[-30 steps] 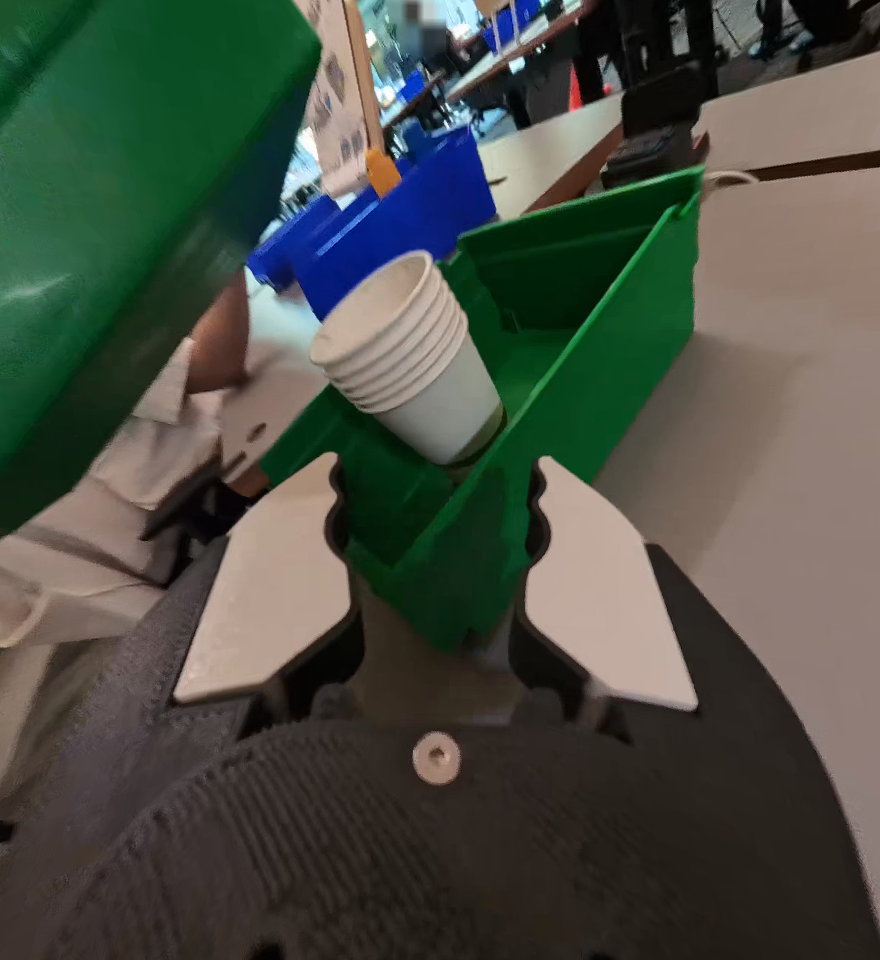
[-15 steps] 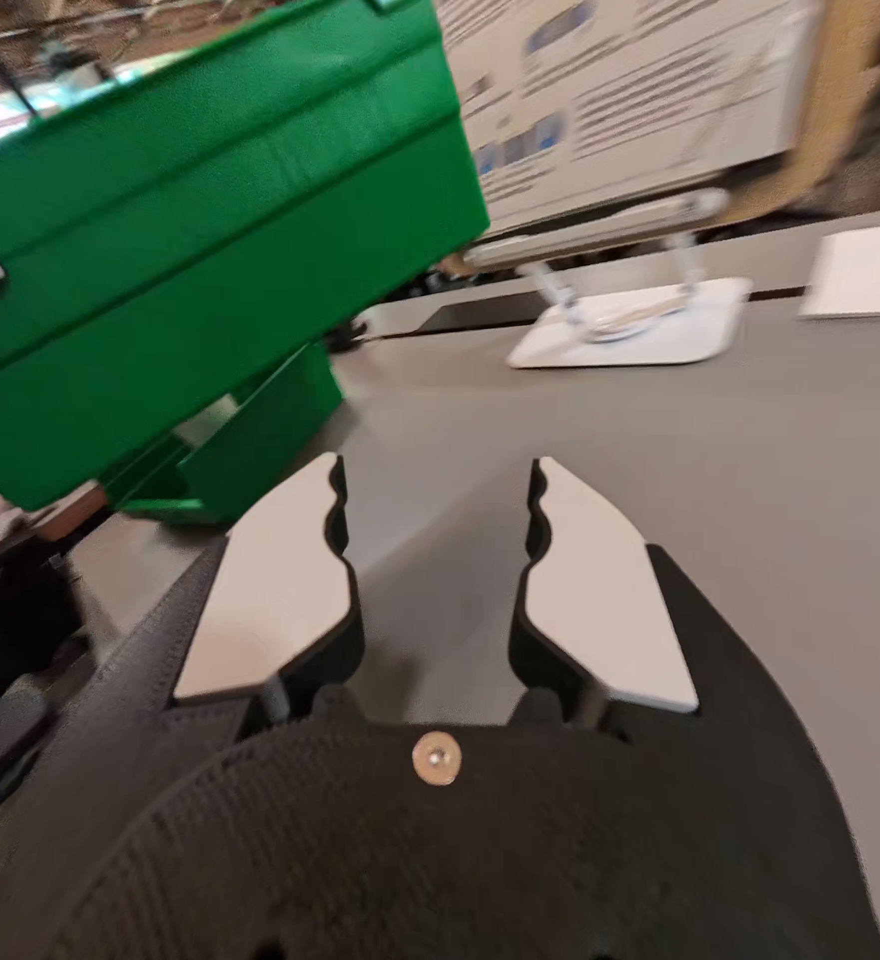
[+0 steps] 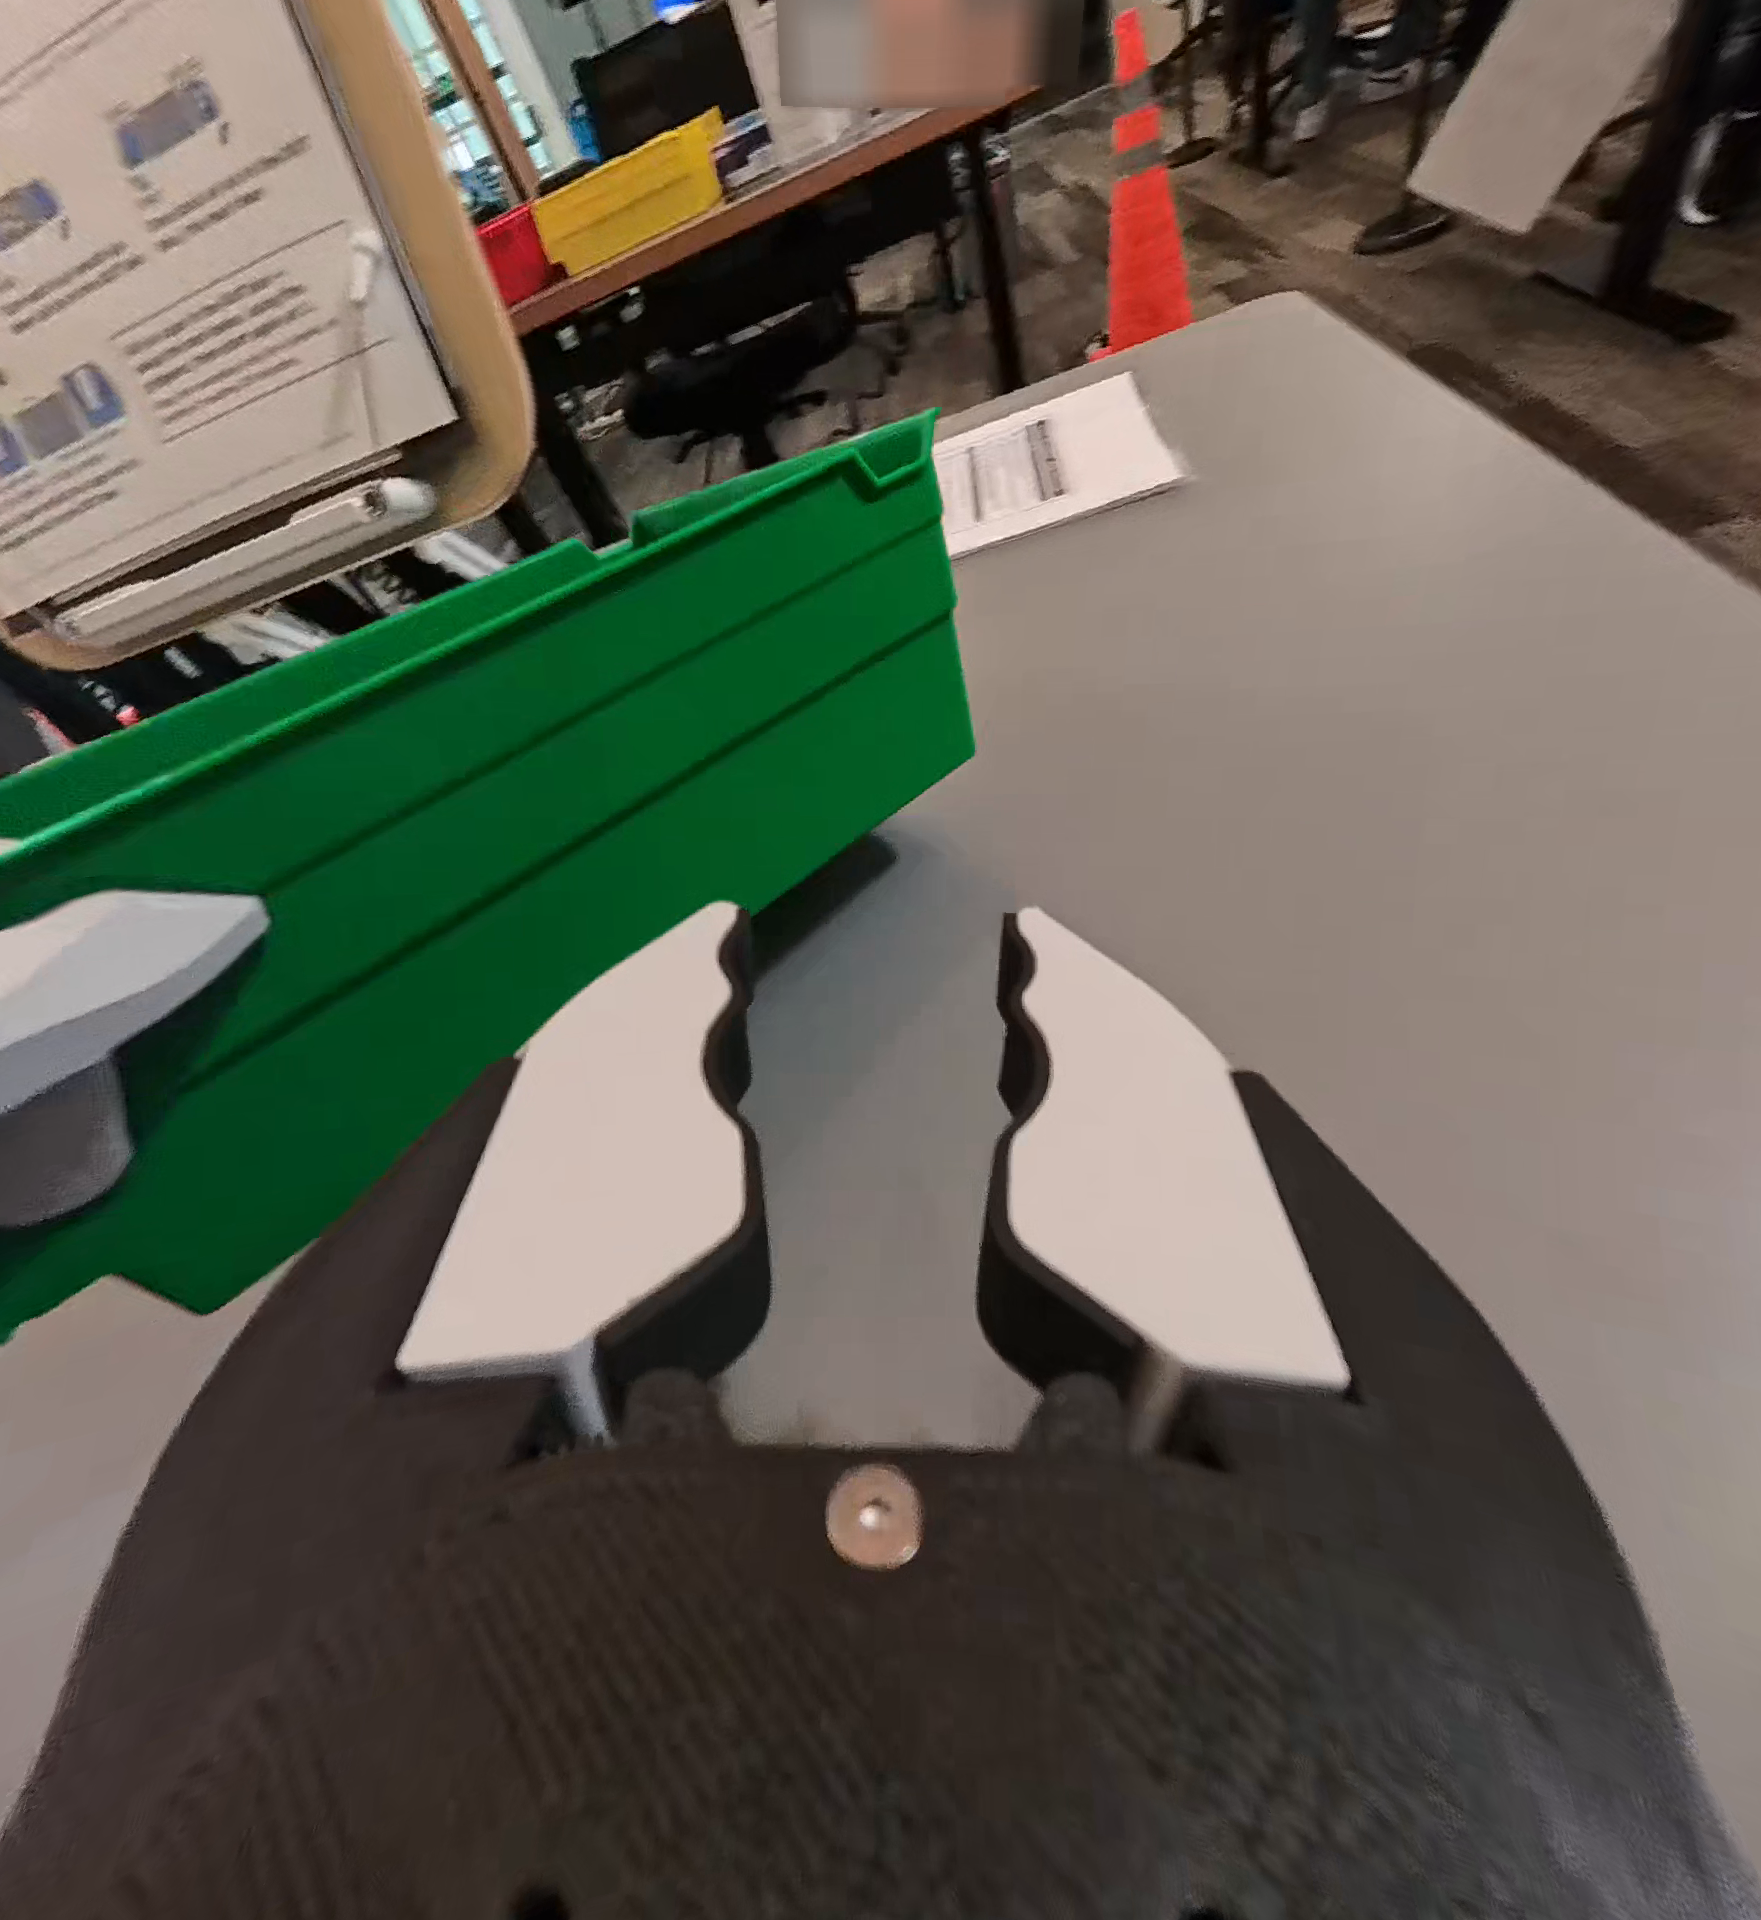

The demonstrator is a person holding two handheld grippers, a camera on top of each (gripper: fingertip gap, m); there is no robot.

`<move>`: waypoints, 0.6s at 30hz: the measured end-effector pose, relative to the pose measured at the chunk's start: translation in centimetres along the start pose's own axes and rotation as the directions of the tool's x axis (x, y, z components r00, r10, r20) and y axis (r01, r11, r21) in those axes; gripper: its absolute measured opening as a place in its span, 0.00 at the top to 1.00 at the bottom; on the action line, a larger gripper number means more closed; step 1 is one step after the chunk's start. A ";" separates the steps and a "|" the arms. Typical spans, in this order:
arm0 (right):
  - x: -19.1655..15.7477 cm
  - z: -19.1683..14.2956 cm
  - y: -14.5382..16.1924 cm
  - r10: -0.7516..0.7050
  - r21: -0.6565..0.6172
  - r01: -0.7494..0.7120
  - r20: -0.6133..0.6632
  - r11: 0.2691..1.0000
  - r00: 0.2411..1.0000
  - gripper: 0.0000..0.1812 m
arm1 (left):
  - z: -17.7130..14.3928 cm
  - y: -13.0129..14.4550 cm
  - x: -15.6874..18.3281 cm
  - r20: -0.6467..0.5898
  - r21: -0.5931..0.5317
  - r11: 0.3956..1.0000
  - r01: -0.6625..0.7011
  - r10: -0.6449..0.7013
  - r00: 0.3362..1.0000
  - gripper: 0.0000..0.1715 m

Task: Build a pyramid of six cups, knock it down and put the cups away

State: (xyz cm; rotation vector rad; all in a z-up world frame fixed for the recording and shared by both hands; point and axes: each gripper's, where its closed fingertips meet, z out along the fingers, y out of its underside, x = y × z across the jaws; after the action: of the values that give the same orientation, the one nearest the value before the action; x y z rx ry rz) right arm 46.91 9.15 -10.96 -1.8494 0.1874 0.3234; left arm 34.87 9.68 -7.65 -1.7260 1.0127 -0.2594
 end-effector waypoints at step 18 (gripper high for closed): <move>6.2 -5.7 -1.4 0.065 0.124 -0.037 -0.229 0.992 0.971 0.52 | 4.8 -5.6 11.4 -0.141 0.261 0.965 -0.040 0.079 0.987 0.82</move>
State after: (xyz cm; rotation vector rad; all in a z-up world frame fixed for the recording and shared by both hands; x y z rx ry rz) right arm 53.90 4.39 -10.09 -1.7631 0.4079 0.1263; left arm 47.59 5.04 -8.18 -1.4547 1.0876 -0.4672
